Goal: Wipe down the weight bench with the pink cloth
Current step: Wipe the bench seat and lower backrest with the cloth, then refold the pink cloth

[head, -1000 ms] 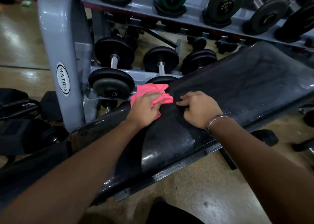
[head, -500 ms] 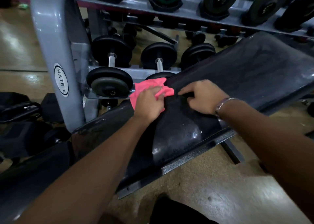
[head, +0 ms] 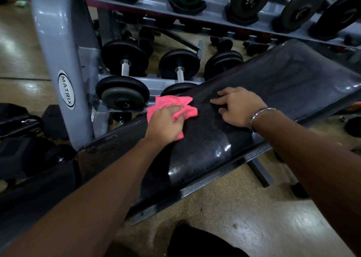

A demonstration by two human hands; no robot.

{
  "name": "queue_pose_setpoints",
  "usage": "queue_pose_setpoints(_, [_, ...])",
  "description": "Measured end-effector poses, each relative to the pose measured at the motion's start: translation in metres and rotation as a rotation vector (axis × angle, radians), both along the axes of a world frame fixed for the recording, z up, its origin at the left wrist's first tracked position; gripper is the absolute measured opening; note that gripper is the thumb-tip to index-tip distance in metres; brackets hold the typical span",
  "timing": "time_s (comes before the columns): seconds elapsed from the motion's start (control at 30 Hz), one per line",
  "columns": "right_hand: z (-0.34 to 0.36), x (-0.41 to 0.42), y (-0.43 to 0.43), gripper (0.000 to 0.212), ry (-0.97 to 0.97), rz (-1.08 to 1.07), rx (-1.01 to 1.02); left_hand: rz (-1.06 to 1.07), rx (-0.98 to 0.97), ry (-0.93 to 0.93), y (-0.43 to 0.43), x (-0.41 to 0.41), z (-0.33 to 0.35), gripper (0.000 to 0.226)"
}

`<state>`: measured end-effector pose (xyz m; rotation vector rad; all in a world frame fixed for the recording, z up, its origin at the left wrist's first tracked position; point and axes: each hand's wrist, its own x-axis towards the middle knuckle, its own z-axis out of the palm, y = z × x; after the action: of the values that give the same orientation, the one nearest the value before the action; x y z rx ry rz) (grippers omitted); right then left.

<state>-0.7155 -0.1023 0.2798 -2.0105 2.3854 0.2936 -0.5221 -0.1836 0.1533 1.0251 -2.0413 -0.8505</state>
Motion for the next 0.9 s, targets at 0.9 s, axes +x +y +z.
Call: queue_pose_setpoints(0.9, [-0.028,0.129,0.021,0.041,-1.041,-0.068,-0.409,-0.06,1.027,0.816,0.039,0.107,0.051,0.034])
